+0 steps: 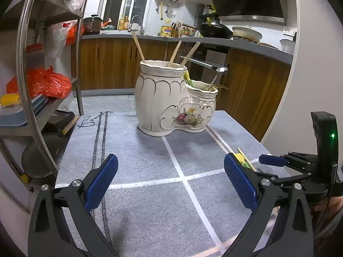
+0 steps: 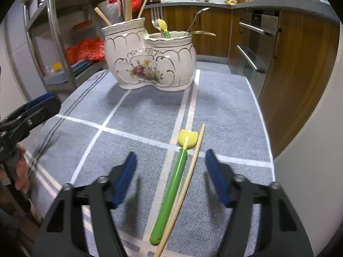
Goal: Organize utensils
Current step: 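Move both open tools back toward the green spoon and wooden chopstick on the mat, then close the right tool on the green spoon handle and lift it, then close the left tool on the wooden chopstick and lift it while the right tool holds the green spoon, then carry the chopstick in the left tool while the right tool carries the green spoon to the pot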
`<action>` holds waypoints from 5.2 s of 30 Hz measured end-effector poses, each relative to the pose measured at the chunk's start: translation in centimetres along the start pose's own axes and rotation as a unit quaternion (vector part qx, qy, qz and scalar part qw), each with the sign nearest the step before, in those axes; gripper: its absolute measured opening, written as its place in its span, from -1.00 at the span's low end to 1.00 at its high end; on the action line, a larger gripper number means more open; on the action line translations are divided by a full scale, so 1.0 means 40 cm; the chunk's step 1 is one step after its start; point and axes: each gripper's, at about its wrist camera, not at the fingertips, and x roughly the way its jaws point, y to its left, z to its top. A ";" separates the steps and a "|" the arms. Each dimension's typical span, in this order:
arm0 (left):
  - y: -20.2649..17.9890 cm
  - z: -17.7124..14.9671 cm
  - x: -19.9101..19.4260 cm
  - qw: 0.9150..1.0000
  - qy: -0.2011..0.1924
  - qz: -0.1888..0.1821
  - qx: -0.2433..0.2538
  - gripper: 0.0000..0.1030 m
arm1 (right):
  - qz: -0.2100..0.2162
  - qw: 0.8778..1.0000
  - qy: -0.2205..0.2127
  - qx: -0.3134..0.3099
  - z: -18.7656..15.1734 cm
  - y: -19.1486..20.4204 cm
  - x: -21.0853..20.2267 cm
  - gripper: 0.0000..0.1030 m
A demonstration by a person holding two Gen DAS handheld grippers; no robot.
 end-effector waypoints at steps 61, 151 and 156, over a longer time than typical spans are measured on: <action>-0.345 -0.053 0.113 0.988 0.126 -0.036 0.084 0.88 | 0.039 0.981 -0.171 0.084 0.044 -0.169 -0.187 -0.81; 0.061 0.387 0.224 0.981 -0.179 -0.073 -0.008 -0.91 | 0.128 0.945 -0.284 0.099 0.460 -0.067 0.066 -0.81; 0.055 0.396 0.253 0.981 -0.185 -0.064 -0.011 -0.91 | 0.126 0.949 -0.271 0.099 0.458 -0.064 0.111 -0.81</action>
